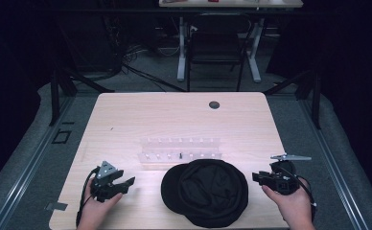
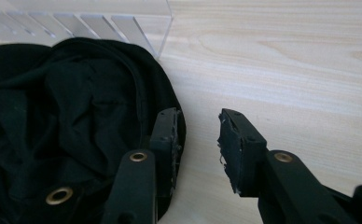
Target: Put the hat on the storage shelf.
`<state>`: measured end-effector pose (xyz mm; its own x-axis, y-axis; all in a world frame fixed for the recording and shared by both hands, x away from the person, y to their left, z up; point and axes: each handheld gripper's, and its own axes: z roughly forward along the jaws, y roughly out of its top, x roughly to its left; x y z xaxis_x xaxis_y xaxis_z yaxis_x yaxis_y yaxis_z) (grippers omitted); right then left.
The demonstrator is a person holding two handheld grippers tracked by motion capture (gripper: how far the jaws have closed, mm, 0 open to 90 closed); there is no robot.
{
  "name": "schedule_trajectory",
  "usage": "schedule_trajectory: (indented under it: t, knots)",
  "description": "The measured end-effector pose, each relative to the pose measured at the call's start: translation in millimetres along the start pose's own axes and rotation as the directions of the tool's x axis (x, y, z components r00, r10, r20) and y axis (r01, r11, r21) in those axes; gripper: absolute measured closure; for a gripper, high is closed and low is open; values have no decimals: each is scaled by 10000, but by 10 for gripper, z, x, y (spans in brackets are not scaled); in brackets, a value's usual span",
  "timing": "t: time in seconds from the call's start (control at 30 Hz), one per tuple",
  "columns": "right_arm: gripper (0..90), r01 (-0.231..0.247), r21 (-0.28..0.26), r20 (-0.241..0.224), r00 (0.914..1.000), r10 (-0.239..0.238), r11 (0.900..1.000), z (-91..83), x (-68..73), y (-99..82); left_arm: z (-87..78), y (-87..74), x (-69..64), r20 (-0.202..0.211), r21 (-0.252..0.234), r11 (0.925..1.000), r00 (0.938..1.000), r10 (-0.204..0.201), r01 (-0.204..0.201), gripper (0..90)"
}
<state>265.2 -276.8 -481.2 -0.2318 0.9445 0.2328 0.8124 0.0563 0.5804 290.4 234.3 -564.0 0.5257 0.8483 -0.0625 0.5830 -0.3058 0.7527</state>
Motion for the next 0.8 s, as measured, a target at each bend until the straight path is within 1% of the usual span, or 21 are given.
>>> schedule_trajectory:
  t: [0.03,0.07,0.17,0.2,0.23,0.37,0.4,0.43,0.47,0.5,0.57,0.63,0.67,0.73,0.8]
  knots:
    - [680,-86,306,-99,9999,89,9995,18,8,5,3,1,5,10,64,10000,10000,-26,26,433]
    - [680,-86,306,-99,9999,89,9995,18,8,5,3,1,5,10,64,10000,10000,-26,26,433]
    - [683,-126,724,-115,9998,135,9973,68,8,16,13,2,11,-3,111,9999,10000,-60,60,433]
    - [683,-126,724,-115,9998,135,9973,68,8,16,13,2,11,-3,111,9999,10000,-60,60,433]
    - [686,-265,923,-130,9995,278,9954,91,3,30,16,2,10,-13,133,9999,10000,-42,42,433]
    - [690,-526,1360,-264,9980,567,9893,122,-8,62,16,0,13,-20,134,9999,10000,-48,48,433]
    - [690,-526,1360,-264,9980,567,9893,122,-8,62,16,0,13,-20,134,9999,10000,-48,48,433]
    - [692,-565,1537,-321,9975,621,9865,125,9,74,13,0,14,-23,126,9999,10000,-45,45,433]
    - [694,-588,1563,-377,9971,655,9860,129,20,78,13,0,14,-23,126,9999,10000,-45,45,433]
    - [696,-522,1715,-390,9975,597,9838,133,31,86,11,1,14,-4,118,9999,10000,-43,43,433]
    - [700,-566,1746,-387,9972,643,9830,138,42,88,11,1,13,-5,114,9999,10000,-43,43,433]
    - [700,-635,1980,-488,9960,745,9781,161,56,95,11,2,13,0,118,9999,10000,-37,37,433]
    - [695,-806,2062,-572,9939,942,9752,183,59,91,10,3,12,-5,145,9999,10000,-44,44,433]
    - [693,-1000,2151,-698,9906,1175,9715,200,53,81,14,1,14,4,124,9999,10000,-47,47,433]
    - [692,-1157,2247,-717,9883,1348,9675,224,51,67,17,1,13,3,143,9999,10000,-27,27,433]
